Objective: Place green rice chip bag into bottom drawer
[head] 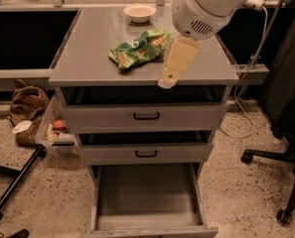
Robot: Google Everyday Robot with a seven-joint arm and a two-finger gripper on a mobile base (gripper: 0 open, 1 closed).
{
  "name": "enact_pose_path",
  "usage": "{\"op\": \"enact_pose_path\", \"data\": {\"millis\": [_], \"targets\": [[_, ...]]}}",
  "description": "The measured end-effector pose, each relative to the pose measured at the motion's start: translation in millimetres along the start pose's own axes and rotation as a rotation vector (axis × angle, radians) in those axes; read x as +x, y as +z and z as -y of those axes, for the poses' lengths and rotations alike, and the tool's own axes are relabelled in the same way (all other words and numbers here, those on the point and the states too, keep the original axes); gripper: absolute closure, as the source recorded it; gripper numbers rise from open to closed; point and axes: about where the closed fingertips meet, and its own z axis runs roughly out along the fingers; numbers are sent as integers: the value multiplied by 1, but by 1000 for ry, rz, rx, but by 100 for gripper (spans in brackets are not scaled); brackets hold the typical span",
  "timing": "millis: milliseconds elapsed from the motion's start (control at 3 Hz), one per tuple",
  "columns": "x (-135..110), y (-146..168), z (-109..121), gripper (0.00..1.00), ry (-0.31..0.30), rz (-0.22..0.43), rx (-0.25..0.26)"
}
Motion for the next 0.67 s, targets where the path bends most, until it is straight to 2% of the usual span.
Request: {"op": "enact_pose_path", "data": {"millis": [333,667], "targets": [[0,3,1,0,6,1,8],[-2,23,23,0,2,27,52]]}}
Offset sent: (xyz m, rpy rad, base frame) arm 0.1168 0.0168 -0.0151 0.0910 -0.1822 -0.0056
